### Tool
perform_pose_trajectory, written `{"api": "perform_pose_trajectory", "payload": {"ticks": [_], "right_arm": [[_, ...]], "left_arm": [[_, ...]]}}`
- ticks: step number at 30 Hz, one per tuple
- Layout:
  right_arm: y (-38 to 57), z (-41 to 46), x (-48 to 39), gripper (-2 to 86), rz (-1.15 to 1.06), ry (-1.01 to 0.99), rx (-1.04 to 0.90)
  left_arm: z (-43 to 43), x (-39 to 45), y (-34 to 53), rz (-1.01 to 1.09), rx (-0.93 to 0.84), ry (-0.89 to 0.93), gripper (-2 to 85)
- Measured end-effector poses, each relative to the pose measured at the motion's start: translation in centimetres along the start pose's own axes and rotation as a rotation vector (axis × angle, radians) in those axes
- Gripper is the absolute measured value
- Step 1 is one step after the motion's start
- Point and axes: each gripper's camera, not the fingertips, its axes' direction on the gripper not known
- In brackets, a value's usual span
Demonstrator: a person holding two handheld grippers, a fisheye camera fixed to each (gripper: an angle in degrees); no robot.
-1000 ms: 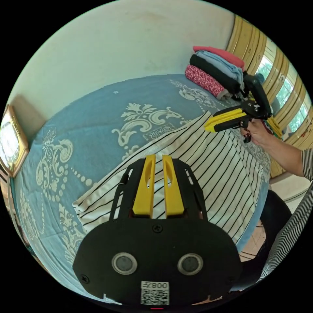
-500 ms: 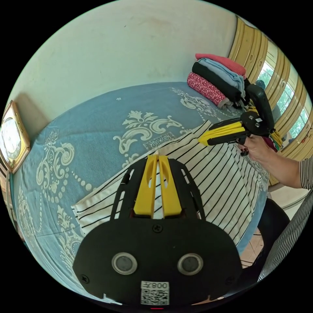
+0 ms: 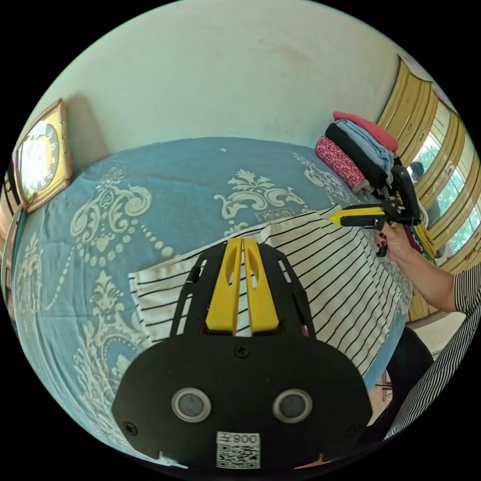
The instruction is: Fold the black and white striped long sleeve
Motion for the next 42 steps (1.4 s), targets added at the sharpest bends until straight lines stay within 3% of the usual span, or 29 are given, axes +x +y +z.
{"api": "perform_pose_trajectory", "payload": {"ticks": [4,16,25,29,36,42], "right_arm": [[1.7,-0.6,2.5,0.0,0.075,0.002,-0.013],[4.0,-3.3,5.8,0.2,0.186,-0.027,-0.022],[14.4,-13.1,8.1,1.4,0.308,-0.136,0.064],[22.2,-16.4,8.3,3.4,0.413,-0.265,0.065],[31.0,-19.5,7.2,7.2,0.512,-0.322,0.041],[32.1,-19.3,6.2,8.2,0.463,-0.376,0.017]], "left_arm": [[0.9,-3.4,0.7,-0.090,-0.118,-0.087,0.3],[-5.3,-6.7,-0.3,-0.120,-0.082,-0.099,0.3],[-16.7,-8.0,8.9,-0.232,-0.048,0.111,1.2],[-20.3,-9.7,15.4,-0.407,-0.074,0.263,2.5],[-24.6,-12.5,20.8,-0.532,-0.125,0.312,6.7],[-25.3,-14.3,20.4,-0.552,-0.153,0.318,7.5]]}}
